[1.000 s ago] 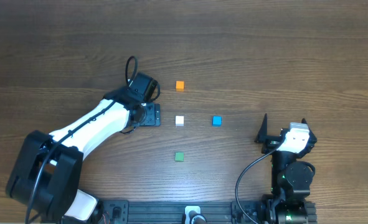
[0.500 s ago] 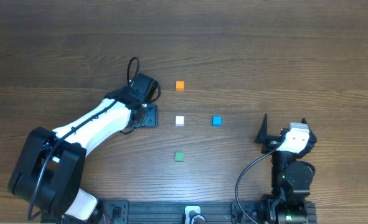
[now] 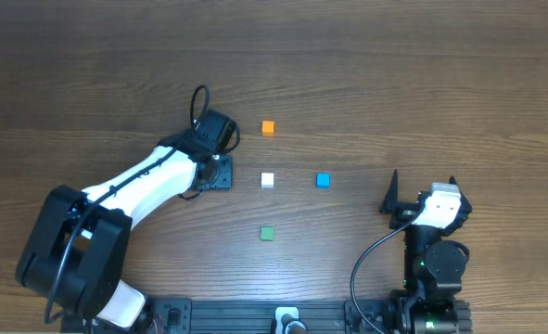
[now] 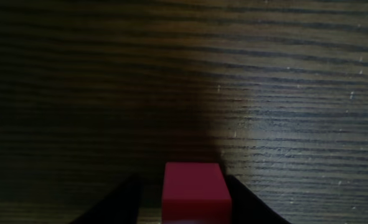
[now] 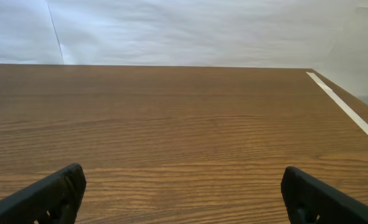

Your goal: Stack Cubes

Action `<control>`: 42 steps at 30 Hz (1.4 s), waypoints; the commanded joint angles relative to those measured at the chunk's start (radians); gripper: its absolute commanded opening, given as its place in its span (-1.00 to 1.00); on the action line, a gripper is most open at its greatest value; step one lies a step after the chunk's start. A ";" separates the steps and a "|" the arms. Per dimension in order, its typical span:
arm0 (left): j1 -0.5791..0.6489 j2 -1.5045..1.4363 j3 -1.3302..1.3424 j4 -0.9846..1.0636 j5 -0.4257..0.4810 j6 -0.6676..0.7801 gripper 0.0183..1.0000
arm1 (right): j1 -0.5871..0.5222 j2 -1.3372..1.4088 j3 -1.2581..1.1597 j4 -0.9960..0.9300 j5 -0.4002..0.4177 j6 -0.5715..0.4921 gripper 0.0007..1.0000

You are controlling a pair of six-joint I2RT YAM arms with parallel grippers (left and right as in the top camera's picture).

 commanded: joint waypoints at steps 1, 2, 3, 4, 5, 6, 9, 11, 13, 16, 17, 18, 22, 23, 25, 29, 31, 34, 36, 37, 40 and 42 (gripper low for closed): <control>0.003 0.011 0.017 0.003 -0.011 0.008 -0.27 | -0.006 -0.009 -0.010 0.003 -0.008 0.003 0.98; 0.003 0.011 0.017 0.003 -0.010 0.008 -0.31 | -0.006 -0.009 -0.010 0.003 -0.008 0.003 0.99; 0.003 0.011 0.017 0.004 -0.008 0.008 -0.37 | -0.006 -0.009 -0.010 0.003 -0.008 0.003 0.98; 0.003 0.011 0.017 0.006 -0.007 0.008 -0.41 | -0.006 -0.009 -0.010 0.003 -0.008 0.003 0.98; 0.003 0.011 0.016 0.008 -0.007 0.008 -0.45 | -0.006 -0.009 -0.010 0.003 -0.008 0.003 0.99; 0.003 0.011 0.017 0.011 -0.006 0.008 -0.51 | -0.006 -0.009 -0.010 0.003 -0.008 0.003 0.99; 0.002 0.011 0.017 0.017 0.000 0.008 -0.62 | -0.006 -0.009 -0.010 0.003 -0.008 0.003 0.98; 0.003 0.010 0.017 0.021 0.011 0.008 -0.66 | -0.006 -0.009 -0.010 0.003 -0.008 0.003 0.99; 0.000 0.007 0.022 0.017 0.023 -0.008 -0.68 | -0.006 -0.009 -0.010 0.003 -0.008 0.003 0.99; -0.022 -0.006 0.067 -0.037 0.022 -0.050 -0.71 | -0.006 -0.009 -0.010 0.003 -0.008 0.003 0.99; -0.035 -0.011 0.092 -0.062 0.018 -0.061 -0.71 | -0.006 -0.009 -0.010 0.003 -0.008 0.003 0.98; -0.050 -0.013 0.122 -0.092 0.008 -0.077 -0.71 | -0.006 -0.009 -0.010 0.003 -0.008 0.003 0.98; -0.123 -0.012 0.275 -0.212 -0.005 -0.129 -0.70 | -0.006 -0.009 -0.010 0.003 -0.008 0.003 0.98; -0.143 -0.012 0.306 -0.226 -0.008 -0.141 -0.70 | -0.006 -0.009 -0.010 0.003 -0.008 0.003 0.98; -0.182 -0.011 0.352 -0.249 -0.016 -0.171 -0.70 | -0.006 -0.009 -0.010 0.003 -0.008 0.003 0.98; -0.251 0.006 0.381 -0.249 -0.020 -0.227 -0.69 | -0.006 -0.009 -0.010 0.003 -0.008 0.003 0.98; -0.272 0.024 0.381 -0.245 -0.021 -0.243 -0.69 | -0.006 -0.009 -0.010 0.003 -0.008 0.003 0.99; -0.292 0.055 0.382 -0.245 -0.026 -0.253 -0.69 | -0.006 -0.009 -0.010 0.003 -0.008 0.003 0.98; -0.299 0.073 0.383 -0.245 -0.026 -0.260 -0.70 | -0.006 -0.009 -0.010 0.003 -0.008 0.003 0.99; -0.303 0.082 0.383 -0.245 -0.023 -0.265 -0.70 | -0.006 -0.009 -0.010 0.003 -0.008 0.003 0.99; -0.313 0.104 0.383 -0.245 -0.021 -0.278 -0.71 | -0.006 -0.009 -0.010 0.003 -0.008 0.003 0.99; -0.317 0.117 0.383 -0.245 -0.022 -0.282 -0.70 | -0.006 -0.009 -0.010 0.003 -0.008 0.003 0.99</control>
